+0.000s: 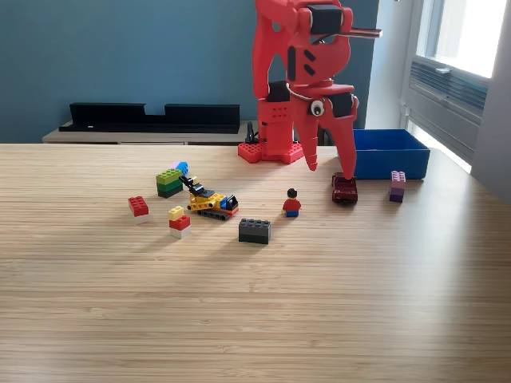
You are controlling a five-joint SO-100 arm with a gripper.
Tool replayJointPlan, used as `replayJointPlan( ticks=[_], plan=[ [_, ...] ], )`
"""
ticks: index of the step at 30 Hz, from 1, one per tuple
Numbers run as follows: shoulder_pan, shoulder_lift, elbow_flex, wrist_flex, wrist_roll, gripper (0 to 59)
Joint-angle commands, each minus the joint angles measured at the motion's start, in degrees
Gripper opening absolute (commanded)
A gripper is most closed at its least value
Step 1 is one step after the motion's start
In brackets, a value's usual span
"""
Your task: Grasp a lego block and put it in the bin.
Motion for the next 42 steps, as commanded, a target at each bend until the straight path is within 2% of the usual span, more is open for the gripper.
replayJointPlan(
  ticks=[1,7,30,42],
  plan=[
    [-5.4,5.0,1.7,2.5,-8.4,31.6],
    [-8.3,4.4,2.2,4.7,-14.0,31.5],
    [-10.0,3.5,5.8,1.3,-19.5,31.6],
    [-9.5,-12.9,0.8,1.0,-19.1,29.6]
  ],
)
